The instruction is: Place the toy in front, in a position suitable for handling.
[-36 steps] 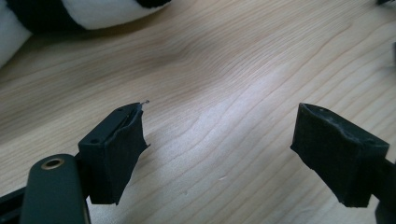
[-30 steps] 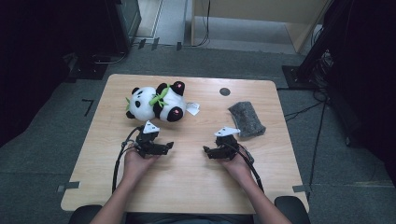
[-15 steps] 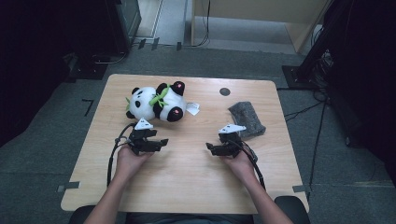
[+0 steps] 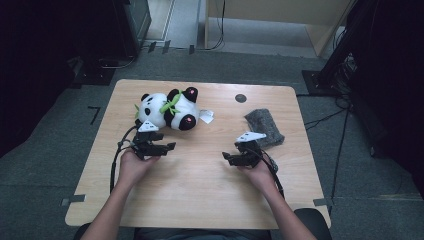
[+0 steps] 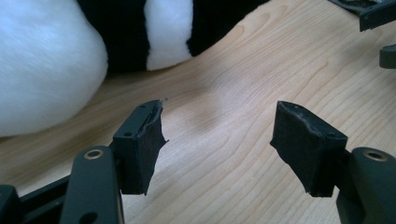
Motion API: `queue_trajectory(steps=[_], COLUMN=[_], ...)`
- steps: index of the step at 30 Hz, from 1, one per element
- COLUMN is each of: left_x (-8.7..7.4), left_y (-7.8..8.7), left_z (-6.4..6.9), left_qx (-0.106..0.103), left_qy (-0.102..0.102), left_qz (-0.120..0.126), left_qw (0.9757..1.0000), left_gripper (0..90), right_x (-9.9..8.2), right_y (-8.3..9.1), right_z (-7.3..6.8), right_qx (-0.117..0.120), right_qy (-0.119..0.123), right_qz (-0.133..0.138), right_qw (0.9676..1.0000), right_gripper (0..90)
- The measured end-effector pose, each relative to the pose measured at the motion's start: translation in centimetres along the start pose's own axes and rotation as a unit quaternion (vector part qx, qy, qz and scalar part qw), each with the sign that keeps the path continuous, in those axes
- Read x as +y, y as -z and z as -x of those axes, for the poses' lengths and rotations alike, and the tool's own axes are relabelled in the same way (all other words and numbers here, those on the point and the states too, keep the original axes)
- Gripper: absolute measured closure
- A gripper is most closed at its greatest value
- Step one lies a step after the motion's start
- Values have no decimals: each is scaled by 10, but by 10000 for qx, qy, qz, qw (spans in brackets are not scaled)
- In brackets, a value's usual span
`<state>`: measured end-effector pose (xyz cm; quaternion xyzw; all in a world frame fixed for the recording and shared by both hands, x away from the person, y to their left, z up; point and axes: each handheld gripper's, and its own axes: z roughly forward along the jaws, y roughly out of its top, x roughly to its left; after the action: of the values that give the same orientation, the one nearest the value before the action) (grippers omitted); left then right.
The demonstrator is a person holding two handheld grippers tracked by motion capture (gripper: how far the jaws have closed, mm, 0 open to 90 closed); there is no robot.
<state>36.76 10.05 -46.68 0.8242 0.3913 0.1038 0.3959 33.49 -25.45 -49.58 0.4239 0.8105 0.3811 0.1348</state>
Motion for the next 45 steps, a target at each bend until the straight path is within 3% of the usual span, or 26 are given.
queue_trajectory(steps=[6, 15, 18, 21, 28, 45], left_x=[12, 28, 33, 39, 56, 88], left_y=[7, 11, 12, 14, 18, -1], left_z=[-5, -15, -20, -23, -34, -50], left_qx=[9, 8, 1, 71, 11, 158], left_qy=[-46, -92, -80, -193, -133, -234], left_qz=[57, 42, 78, 65, 200, 225], left_qw=[10000, 9999, 9999, 9998, 9997, 9993], left_gripper=[339, 337, 341, 342, 344, 347], right_x=[1, 3, 3, 2, 2, 2], right_y=[1, 2, 1, 1, 1, 0], right_z=[3, 10, 11, 10, 11, 10], right_qx=[2, 41, 37, 22, 58, 119], right_qy=[-58, -207, -151, -113, -132, -86], right_qz=[60, -80, -92, -141, -146, -166], right_qw=[10000, 9997, 9998, 9998, 9998, 9998], right_gripper=[352, 353, 354, 354, 361, 377])
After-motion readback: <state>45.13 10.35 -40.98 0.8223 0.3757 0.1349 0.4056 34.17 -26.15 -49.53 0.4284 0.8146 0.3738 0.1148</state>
